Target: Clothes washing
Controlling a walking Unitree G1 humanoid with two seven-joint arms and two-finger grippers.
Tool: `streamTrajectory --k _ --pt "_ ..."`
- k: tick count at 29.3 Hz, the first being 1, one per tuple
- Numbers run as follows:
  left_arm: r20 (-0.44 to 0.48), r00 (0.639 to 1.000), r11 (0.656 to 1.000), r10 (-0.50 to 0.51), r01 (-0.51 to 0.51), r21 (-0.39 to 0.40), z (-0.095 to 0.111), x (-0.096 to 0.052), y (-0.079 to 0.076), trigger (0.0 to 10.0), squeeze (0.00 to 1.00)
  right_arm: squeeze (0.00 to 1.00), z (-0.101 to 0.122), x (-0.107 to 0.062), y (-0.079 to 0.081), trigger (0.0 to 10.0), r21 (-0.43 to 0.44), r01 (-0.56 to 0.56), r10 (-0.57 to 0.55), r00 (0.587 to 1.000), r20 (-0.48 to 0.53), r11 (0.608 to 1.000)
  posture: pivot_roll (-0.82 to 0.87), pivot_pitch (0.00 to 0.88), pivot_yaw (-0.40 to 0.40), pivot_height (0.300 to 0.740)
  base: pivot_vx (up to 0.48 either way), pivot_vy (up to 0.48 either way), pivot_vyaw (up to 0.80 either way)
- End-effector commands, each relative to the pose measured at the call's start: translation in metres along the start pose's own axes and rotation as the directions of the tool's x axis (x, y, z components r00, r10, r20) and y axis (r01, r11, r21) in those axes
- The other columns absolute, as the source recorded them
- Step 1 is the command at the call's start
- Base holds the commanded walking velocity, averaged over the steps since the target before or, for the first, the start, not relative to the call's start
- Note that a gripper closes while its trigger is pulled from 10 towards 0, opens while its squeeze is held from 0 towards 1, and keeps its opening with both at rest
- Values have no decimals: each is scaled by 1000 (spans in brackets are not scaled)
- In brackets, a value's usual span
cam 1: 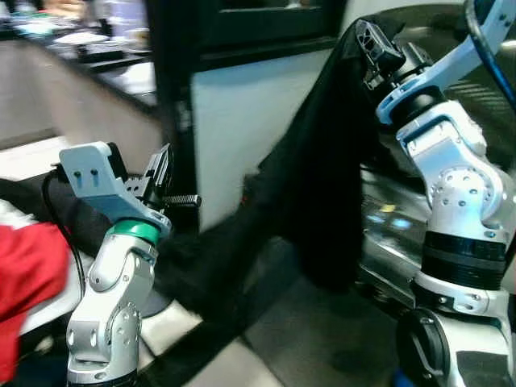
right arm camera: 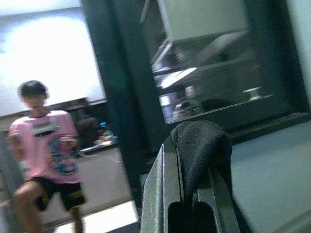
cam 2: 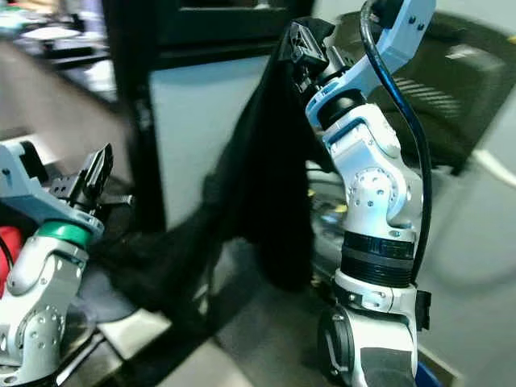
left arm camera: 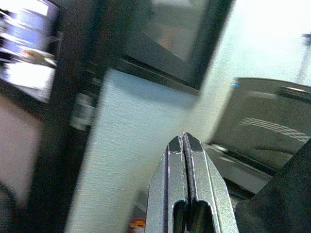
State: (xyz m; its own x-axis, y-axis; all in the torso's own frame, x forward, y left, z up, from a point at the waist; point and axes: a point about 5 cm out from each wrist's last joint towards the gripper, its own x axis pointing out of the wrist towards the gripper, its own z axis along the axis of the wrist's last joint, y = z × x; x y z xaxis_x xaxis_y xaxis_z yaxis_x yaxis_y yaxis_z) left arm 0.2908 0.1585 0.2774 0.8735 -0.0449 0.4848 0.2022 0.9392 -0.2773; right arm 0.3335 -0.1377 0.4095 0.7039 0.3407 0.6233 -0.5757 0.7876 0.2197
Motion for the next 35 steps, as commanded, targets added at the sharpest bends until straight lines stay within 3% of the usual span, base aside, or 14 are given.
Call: streamTrajectory --k 1,5,7,8,9,12,14,22,35 --pt "-2 1000 1000 9 -9 9 2 -1 2 10000 0 0 7 2 4 10000 5 -19 19 1000 25 1000 17 8 -40 740 0 0 -800" --pt "-9 1000 999 26 -25 21 3 1 4 10000 0 0 7 2 5 10000 9 -20 19 1000 24 1000 19 8 -41 740 0 0 -800" --pt "-13 999 992 51 -49 115 8 4 9 10000 0 0 2 1 6 10000 20 -20 19 1000 7 1000 24 7 -42 740 0 0 -800" --pt "-13 999 992 51 -49 115 8 4 9 10000 0 0 2 1 6 10000 20 -20 19 1000 7 1000 24 7 -42 740 0 0 -800" --pt "-20 999 983 49 -45 179 11 5 10 10000 0 0 -6 -1 8 10000 14 -24 24 1000 -17 1000 27 6 -43 740 0 0 -800" --pt "-20 999 983 49 -45 179 11 5 10 10000 0 0 -6 -1 8 10000 14 -24 24 1000 -17 1000 27 6 -43 740 0 0 -800" --pt "-41 997 965 61 -48 256 16 8 11 10000 0 0 -28 -5 14 10000 -51 -31 26 994 -103 998 35 5 -44 740 0 0 -800" --pt "-14 998 959 65 -58 276 24 6 13 10000 0 0 -50 -7 20 10000 -123 -55 30 979 -200 991 43 9 -55 740 0 0 -800" --pt "-4 999 939 42 -38 343 36 0 13 10000 0 0 -52 0 23 10000 -81 -54 38 980 -197 995 65 20 -76 740 0 0 -800"
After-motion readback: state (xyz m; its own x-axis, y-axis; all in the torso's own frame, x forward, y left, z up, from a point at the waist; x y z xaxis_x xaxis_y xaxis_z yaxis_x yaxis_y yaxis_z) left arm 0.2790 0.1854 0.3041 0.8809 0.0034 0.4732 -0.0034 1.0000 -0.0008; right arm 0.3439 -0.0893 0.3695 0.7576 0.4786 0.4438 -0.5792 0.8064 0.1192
